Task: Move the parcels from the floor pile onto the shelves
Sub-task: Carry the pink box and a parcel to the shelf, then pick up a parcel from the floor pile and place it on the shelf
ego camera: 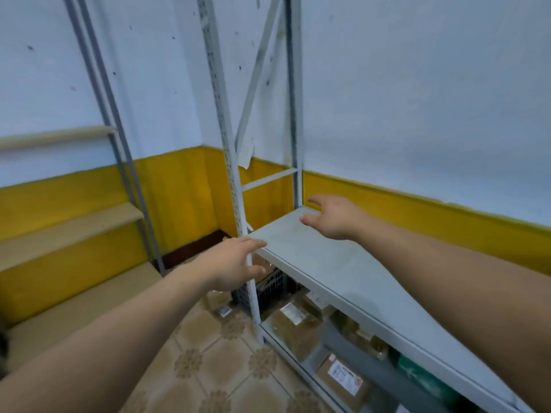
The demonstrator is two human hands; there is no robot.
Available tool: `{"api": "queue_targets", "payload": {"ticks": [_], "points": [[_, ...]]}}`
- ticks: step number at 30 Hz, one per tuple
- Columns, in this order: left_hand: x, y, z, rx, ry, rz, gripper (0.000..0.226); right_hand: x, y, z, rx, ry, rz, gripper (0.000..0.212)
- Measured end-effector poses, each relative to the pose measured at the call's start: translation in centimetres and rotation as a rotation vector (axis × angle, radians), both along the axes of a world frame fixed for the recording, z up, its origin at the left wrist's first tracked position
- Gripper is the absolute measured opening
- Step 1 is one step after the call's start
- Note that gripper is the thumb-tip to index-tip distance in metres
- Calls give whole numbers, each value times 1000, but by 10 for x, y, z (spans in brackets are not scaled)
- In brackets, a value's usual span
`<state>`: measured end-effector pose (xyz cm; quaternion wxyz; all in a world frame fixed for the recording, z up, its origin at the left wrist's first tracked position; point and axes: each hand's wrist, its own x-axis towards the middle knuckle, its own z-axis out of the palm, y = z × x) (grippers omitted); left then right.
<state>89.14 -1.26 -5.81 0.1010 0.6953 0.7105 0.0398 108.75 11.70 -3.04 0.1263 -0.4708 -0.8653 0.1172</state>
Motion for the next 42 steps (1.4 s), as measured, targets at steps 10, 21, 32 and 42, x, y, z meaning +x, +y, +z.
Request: {"api": "queue_targets", "payload": {"ticks": [10, 21, 32, 42], "points": [[-167, 64, -22, -3, -30, 242, 63, -207, 84, -23, -20, -29, 252, 70], [-348, 151, -13, 12, -20, 455, 65, -421, 186, -26, -59, -92, 422, 68], [-567, 251, -47, -63, -61, 351, 64, -600, 285, -63, -145, -93, 242, 68], [-655, 422, -90, -179, -23, 78, 65, -639, 417, -132, -312, -80, -85, 70]]}}
